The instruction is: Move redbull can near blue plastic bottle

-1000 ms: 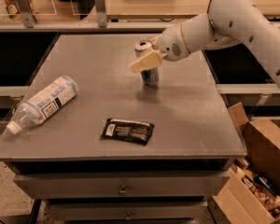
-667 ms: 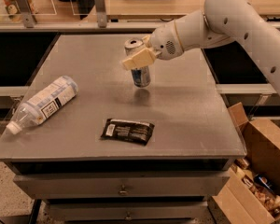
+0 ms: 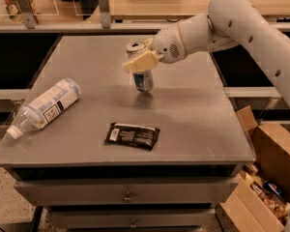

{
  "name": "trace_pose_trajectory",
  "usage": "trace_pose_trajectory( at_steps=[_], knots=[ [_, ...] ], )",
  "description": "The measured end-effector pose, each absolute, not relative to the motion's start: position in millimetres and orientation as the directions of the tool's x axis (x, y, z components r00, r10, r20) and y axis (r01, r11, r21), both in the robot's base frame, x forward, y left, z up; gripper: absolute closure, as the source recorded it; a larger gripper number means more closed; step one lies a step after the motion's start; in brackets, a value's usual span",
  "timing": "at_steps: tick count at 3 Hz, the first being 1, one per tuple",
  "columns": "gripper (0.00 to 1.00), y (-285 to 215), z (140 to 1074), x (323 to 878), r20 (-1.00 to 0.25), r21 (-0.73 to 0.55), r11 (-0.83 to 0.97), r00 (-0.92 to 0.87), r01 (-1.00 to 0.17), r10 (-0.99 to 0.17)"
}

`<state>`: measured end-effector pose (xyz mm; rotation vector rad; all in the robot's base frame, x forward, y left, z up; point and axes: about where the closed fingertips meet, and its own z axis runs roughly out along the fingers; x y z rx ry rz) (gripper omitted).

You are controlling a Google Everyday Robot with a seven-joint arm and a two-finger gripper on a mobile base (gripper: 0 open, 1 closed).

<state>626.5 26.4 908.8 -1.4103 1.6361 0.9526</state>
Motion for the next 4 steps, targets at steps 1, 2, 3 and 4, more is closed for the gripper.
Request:
trace_pose_trajectory(
  at_steps=[1, 2, 3, 4],
  knots=[
    [1.0, 55.9, 898.8, 617.0, -0.931, 0.108, 0.03, -0.112, -0.994, -0.347],
    [1.0, 92.3, 886.5, 602.5, -0.95, 0.161, -0.071, -0.135, -0.984, -0.281],
    [1.0, 92.4, 894.6, 602.5, -0.95, 0.161, -0.072, -0.135, -0.984, -0.28],
    [1.0, 92.6, 896.3, 602.4, -0.95, 0.161, -0.072, -0.135, -0.984, -0.28]
  ],
)
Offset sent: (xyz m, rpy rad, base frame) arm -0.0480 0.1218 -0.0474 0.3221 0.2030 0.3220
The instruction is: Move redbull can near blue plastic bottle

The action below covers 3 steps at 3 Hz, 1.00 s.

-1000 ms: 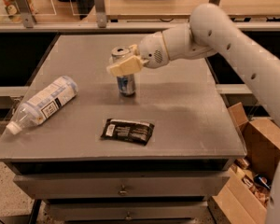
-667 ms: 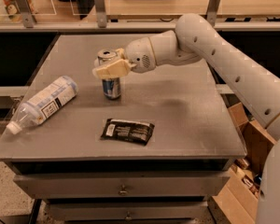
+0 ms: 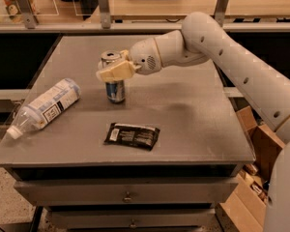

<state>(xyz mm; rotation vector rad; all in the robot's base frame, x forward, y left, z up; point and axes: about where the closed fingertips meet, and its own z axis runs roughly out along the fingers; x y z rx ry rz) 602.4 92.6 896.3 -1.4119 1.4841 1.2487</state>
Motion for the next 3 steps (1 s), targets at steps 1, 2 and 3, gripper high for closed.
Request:
trace_pose_trajectory(
  at_steps=[1, 2, 3],
  knots=[
    [1.0, 112.3, 908.8, 588.4, -0.974, 0.1, -0.147, -0.066, -0.984, -0.218],
    [1.0, 132.6, 930.8, 568.0, -0.992, -0.009, -0.25, 0.04, -0.968, -0.12],
    [1.0, 135.6, 932.7, 565.5, -0.992, -0.028, -0.261, 0.058, -0.965, -0.11]
  ],
)
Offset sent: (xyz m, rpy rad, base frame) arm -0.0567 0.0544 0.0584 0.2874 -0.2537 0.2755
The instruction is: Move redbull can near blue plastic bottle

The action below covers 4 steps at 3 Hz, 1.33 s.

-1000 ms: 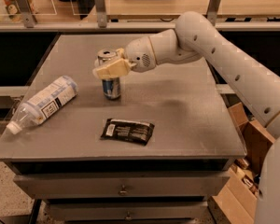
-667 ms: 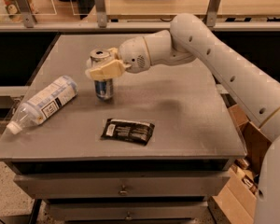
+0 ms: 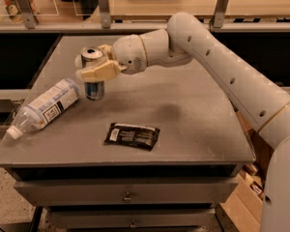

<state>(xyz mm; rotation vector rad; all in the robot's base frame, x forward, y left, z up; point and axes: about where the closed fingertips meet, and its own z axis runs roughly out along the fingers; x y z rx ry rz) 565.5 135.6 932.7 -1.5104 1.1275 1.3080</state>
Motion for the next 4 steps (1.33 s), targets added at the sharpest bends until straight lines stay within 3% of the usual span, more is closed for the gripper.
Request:
trace_pose_trajectory(
  at_steps=[2, 4],
  knots=[
    [1.0, 139.7, 918.7, 565.7, -0.981, -0.006, -0.248, 0.053, -0.969, -0.185],
    [0.59, 132.9, 900.7, 567.5, -0.984, -0.004, -0.22, 0.043, -0.976, -0.174]
  ],
)
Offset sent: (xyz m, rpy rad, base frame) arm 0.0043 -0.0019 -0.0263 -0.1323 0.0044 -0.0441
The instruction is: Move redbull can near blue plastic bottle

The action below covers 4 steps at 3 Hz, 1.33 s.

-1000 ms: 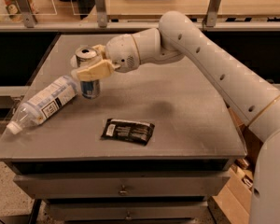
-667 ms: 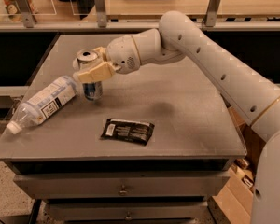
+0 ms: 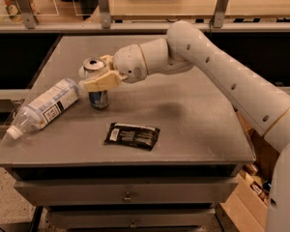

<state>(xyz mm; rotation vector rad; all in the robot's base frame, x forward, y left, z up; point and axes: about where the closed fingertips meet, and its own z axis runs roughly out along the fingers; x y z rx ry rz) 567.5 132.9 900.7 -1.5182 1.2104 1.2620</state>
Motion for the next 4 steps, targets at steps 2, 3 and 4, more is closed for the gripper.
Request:
trace_pose_trajectory(
  at_steps=[2, 3, 4],
  knots=[
    [0.13, 145.6, 893.1, 568.0, -0.98, 0.006, -0.23, 0.04, -0.973, -0.195],
    [0.0, 154.1, 900.4, 566.4, -0.974, 0.014, -0.237, 0.04, -0.971, -0.225],
    [0.0, 160.1, 909.9, 564.4, -0.963, 0.022, -0.255, 0.048, -0.967, -0.264]
  ],
)
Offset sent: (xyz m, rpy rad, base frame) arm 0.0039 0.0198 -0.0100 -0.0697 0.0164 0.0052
